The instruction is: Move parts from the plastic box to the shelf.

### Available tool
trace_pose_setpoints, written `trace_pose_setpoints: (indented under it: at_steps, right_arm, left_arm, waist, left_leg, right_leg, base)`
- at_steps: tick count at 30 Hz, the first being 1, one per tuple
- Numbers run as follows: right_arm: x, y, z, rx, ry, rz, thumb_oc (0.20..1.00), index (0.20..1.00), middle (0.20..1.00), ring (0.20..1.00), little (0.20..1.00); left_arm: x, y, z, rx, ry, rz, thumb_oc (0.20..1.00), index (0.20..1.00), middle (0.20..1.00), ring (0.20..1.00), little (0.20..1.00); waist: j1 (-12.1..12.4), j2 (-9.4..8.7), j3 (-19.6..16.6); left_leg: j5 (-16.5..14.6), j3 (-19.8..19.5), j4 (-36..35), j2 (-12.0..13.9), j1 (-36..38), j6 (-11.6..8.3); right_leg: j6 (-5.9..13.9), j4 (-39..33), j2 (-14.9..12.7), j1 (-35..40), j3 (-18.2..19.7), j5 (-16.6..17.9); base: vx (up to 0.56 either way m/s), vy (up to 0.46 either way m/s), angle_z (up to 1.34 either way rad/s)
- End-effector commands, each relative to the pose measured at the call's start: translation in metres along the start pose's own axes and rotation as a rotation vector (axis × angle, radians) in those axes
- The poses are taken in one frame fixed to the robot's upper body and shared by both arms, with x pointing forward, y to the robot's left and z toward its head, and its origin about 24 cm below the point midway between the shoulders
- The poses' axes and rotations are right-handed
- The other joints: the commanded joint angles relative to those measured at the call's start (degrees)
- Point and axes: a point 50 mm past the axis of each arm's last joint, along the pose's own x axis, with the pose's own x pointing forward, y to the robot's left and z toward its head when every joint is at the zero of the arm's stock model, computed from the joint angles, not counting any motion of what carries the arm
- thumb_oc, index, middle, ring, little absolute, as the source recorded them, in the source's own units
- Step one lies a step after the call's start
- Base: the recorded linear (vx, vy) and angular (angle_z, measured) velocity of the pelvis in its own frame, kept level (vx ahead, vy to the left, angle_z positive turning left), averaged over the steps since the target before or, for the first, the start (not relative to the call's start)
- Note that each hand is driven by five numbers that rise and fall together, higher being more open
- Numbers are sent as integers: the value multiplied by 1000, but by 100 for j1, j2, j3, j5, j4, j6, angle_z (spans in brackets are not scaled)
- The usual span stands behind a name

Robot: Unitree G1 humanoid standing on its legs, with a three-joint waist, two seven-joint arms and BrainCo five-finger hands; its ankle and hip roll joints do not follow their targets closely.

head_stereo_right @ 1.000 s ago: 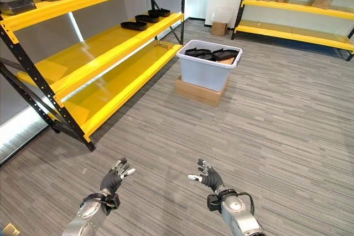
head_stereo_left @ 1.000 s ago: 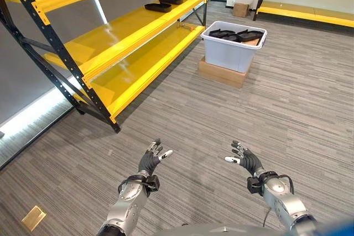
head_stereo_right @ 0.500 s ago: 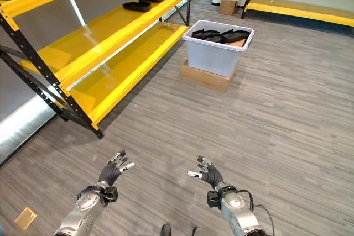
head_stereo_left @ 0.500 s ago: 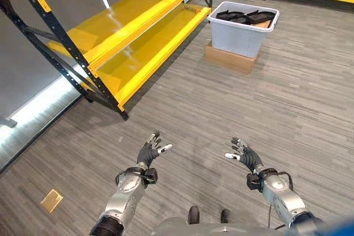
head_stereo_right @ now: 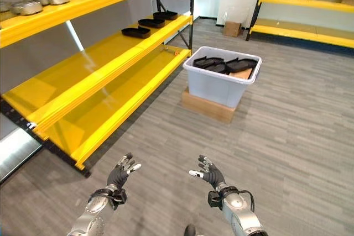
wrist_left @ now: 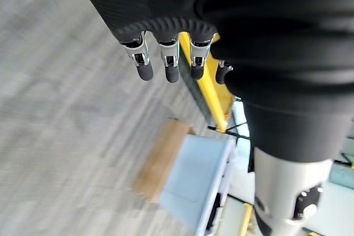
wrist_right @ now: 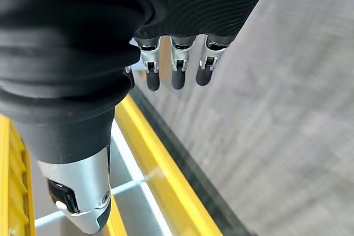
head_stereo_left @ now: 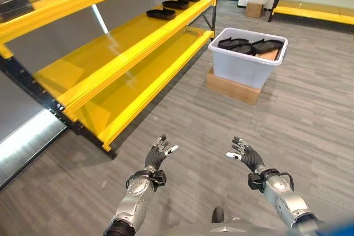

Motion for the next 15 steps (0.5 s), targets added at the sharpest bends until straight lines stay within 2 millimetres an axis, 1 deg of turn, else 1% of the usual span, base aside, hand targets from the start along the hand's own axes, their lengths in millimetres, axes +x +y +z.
trace_pose_setpoints:
  at_steps: [1,2,3,5,6,7,8,9,10,11,12,13,14,15]
  right_arm:
    - [2,-3,28,-8,-124,25,1000,1000,1000,1000,1000]
    - [1,-6,27,-5,-123,13,1000,1000,1000,1000,1000]
    - [-1,-11,25,8,-122,-15,1000,1000,1000,1000,1000]
    - [-3,-15,23,13,-118,-37,1000,1000,1000,1000,1000]
    - [-5,-16,20,15,-114,-46,1000,1000,1000,1000,1000]
    - [-6,-16,18,17,-110,-49,1000,1000,1000,1000,1000]
    - [-6,-16,17,14,-108,-55,1000,1000,1000,1000,1000]
    - [-6,-16,16,13,-103,-58,1000,1000,1000,1000,1000]
    - [-6,-16,16,13,-103,-58,1000,1000,1000,1000,1000]
    - [-6,-15,16,10,-105,-53,1000,1000,1000,1000,1000]
    - [-6,-14,15,6,-100,-48,1000,1000,1000,1000,1000]
    - [-6,-13,14,1,-93,-45,1000,1000,1000,1000,1000]
    - [-7,-11,11,2,-79,-35,1000,1000,1000,1000,1000]
    - [-7,-8,9,6,-77,-24,1000,1000,1000,1000,1000]
  left_arm:
    - [0,16,31,31,-130,12,1000,1000,1000,1000,1000]
    - [-1,16,30,28,-122,9,1000,1000,1000,1000,1000]
    - [-2,17,26,20,-110,13,1000,1000,1000,1000,1000]
    - [-3,16,24,12,-102,9,1000,1000,1000,1000,1000]
    - [-3,16,22,16,-96,8,1000,1000,1000,1000,1000]
    - [-3,16,22,20,-95,8,1000,1000,1000,1000,1000]
    - [-3,15,21,24,-92,10,1000,1000,1000,1000,1000]
    - [-2,14,21,39,-91,8,1000,1000,1000,1000,1000]
    - [-2,14,21,39,-91,8,1000,1000,1000,1000,1000]
    - [-1,13,23,40,-99,5,1000,1000,1000,1000,1000]
    - [-2,13,23,42,-101,2,1000,1000,1000,1000,1000]
    - [-2,14,24,42,-105,3,1000,1000,1000,1000,1000]
    - [-3,15,22,34,-100,5,1000,1000,1000,1000,1000]
    - [-4,14,22,36,-97,1,1000,1000,1000,1000,1000]
  waist:
    - [276,-378,640]
    - [374,-415,733]
    - [486,-510,830]
    - [500,-521,839]
    - [526,-524,852]
    - [525,-528,824]
    - [530,-458,792]
    - [558,-331,748]
    - [563,-341,761]
    - [574,-286,729]
    - [599,-240,702]
    - [622,-211,673]
    - [628,-183,602]
    - [656,-204,516]
  left_leg:
    - [1124,-30,-159,-76,-331,356]
    - [861,67,-58,-115,-695,476]
    - [478,289,-445,-179,-1277,581]
    - [343,487,-1239,24,-1543,572]
    - [392,537,-1975,118,-1530,544]
    - [446,505,-2592,191,-1535,513]
    - [737,391,-3271,322,-1685,428]
    - [1204,267,-4291,454,-1677,253]
    - [1230,280,-4352,450,-1625,252]
    - [1334,183,-4578,457,-1602,192]
    - [1416,102,-4707,427,-1552,151]
    - [1480,37,-4642,421,-1502,121]
    - [1348,5,-4645,436,-1392,186]
    - [1337,-57,-4590,393,-1297,204]
  right_leg:
    - [755,-694,-355,282,652,498]
    - [749,-790,-375,435,754,497]
    - [804,-910,-443,702,839,458]
    - [881,-978,-467,855,923,383]
    - [899,-1007,-482,954,992,307]
    - [918,-1021,-493,1034,1038,244]
    - [951,-1038,-440,1120,1090,156]
    - [977,-1035,-396,1331,1219,-5]
    - [977,-1036,-406,1353,1225,-14]
    - [988,-1031,-378,1439,1313,-67]
    - [1000,-1037,-364,1536,1407,-137]
    - [1027,-1007,-390,1644,1499,-212]
    - [1059,-947,-441,1698,1575,-309]
    - [1132,-862,-598,1772,1603,-369]
  base:
    - [367,-213,-63]
    - [301,-124,-106]
    - [351,-75,-87]
    - [322,19,-52]
    - [311,82,-38]
    - [349,116,-36]
    - [495,177,-49]
    - [381,144,-154]
    - [384,143,-125]
    - [259,112,-95]
    - [391,201,34]
    - [371,217,13]
    - [476,317,-10]
    - [461,326,-70]
